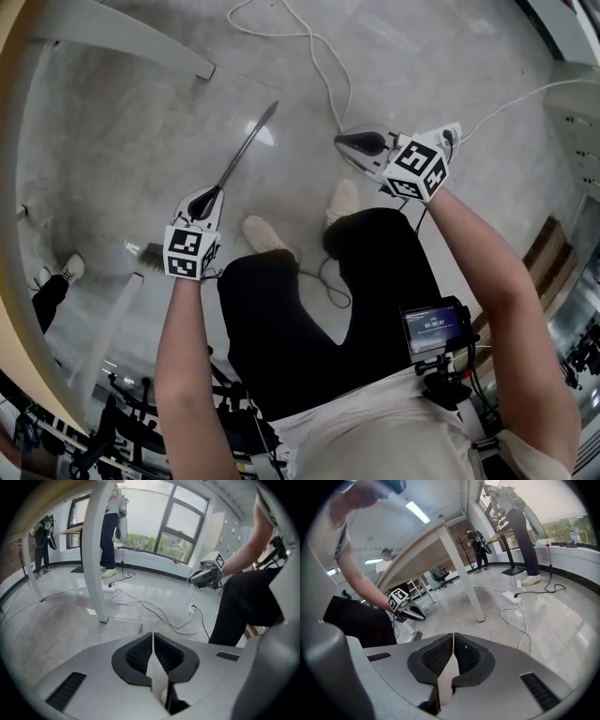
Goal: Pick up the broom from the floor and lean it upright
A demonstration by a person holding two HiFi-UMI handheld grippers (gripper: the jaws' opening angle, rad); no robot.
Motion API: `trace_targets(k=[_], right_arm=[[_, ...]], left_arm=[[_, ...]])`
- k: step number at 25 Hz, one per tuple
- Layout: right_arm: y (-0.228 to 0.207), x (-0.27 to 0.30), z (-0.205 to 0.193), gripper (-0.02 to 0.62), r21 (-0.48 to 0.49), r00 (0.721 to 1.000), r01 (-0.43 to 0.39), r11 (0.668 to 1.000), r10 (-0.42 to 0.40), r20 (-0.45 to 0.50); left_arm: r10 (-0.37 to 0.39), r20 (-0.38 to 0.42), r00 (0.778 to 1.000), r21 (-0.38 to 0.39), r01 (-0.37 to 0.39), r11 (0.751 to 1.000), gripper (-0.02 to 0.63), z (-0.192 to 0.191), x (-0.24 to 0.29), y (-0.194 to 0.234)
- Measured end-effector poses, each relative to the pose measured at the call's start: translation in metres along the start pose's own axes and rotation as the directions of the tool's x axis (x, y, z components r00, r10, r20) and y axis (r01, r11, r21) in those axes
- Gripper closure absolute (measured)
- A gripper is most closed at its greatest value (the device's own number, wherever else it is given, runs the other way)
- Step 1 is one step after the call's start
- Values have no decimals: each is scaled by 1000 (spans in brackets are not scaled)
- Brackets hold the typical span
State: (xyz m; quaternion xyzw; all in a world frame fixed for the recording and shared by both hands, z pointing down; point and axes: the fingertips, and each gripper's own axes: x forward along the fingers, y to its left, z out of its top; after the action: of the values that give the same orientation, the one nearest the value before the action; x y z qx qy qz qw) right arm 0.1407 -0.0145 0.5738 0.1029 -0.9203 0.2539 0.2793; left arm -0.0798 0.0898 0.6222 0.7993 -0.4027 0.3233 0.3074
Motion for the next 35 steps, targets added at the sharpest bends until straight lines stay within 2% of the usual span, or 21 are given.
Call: trace_targets(k=[7,10,14,16,21,24,26,30,35], right_arm=[[-61,53,-22,577,-93,1000,-16,996,17,6],[-84,65,-32,577,-89,1000,-17,996,19,20],[-112,82,-43,577,-54,998,-29,998,32,55],[-125,92,-54,577,-75,999,-28,997,31,36],[-139,112,-65,577,-126,999,-37,991,37,-2],[-137,118,-63,577,-146,999,-50,988,49,-9],[-133,121,-65,577,-156,998,-62,986,60,-18],[-126,126,-68,577,-177,996,-88,980,82,-42],[-126,130,-67,577,-198,994,-100,975,89,-61]], left_arm=[[-15,-12,1000,41,16,999,586,-68,85,43],[-28,-41,999,76,31,997,586,-94,116,55],[-3,-71,997,128,12,992,586,-118,154,68],[0,-79,997,140,11,990,586,-127,172,72],[-23,-212,977,212,69,975,584,-164,209,70],[-21,-264,964,209,79,975,574,-171,220,71],[-25,-289,957,212,89,973,528,-172,227,71],[-11,-312,950,233,88,969,526,-164,242,75],[-19,-345,938,222,101,970,523,-163,257,76]])
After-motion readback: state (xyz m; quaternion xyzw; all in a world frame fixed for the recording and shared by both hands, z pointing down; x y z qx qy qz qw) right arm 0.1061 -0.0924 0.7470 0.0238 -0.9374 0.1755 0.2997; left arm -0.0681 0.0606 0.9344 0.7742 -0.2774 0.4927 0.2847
